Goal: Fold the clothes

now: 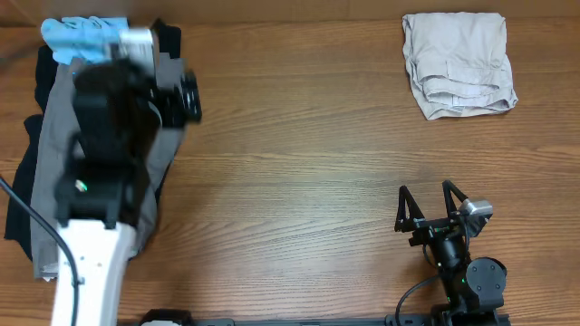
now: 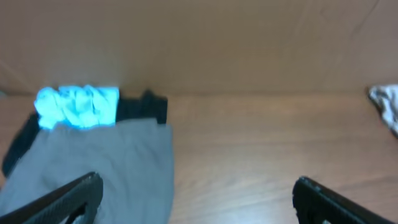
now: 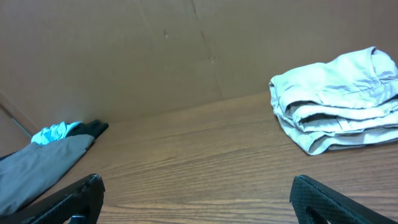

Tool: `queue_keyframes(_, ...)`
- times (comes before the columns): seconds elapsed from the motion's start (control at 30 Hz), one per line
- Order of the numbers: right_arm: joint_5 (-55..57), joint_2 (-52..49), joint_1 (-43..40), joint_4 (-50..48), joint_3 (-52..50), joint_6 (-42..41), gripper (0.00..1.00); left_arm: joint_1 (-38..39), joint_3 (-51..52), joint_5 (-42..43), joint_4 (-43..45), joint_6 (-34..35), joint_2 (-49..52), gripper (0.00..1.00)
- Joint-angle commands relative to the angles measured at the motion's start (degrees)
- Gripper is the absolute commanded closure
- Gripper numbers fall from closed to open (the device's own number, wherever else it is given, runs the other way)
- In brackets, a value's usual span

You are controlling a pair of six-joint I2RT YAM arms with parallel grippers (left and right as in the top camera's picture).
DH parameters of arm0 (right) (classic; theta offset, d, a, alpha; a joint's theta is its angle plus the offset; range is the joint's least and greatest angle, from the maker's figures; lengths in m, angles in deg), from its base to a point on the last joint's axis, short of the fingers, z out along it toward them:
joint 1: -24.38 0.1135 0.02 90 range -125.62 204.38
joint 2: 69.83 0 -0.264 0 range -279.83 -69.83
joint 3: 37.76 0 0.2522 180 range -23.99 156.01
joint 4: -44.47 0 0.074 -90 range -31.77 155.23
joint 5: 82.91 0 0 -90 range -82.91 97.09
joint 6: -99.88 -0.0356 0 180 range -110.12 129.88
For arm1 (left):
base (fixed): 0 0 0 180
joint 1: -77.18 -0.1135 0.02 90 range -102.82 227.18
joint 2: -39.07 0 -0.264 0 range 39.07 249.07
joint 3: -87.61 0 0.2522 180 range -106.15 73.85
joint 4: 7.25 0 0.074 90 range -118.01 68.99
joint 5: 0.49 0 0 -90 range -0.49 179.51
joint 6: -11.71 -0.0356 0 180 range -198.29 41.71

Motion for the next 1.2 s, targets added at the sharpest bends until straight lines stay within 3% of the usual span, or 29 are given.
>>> queue_keyframes(0.0,0.3,0.5,0.3,-0.3,-0.6,0.0,0.0,-0.4,15.3,1.5,9.2,-0.2,-11.3,0.0)
queue_keyframes(0.23,0.3,0.5,0.3,-0.3,-0.6,0.0,0.0,-0.4,45.9,4.5,29.9,1.6,-32.0,0.0)
queue_keyframes(0.4,0.3,0.5,0.3,-0.3,-0.6,0.0,0.0,-0.4,55.7,4.5,32.2,1.7,-41.8,0.0)
queue_keyframes(0.9,0.3,0.5,0.3,-0.3,-0.6,0.0,0.0,-4.5,67.8,7.5,31.9,2.8,-59.1,0.0)
queue_keyframes(1.17,0.3,0.5,0.3,-0.3,-0.6,0.0,0.0,-4.5,67.8,7.3,24.8,2.7,-64.0,0.0)
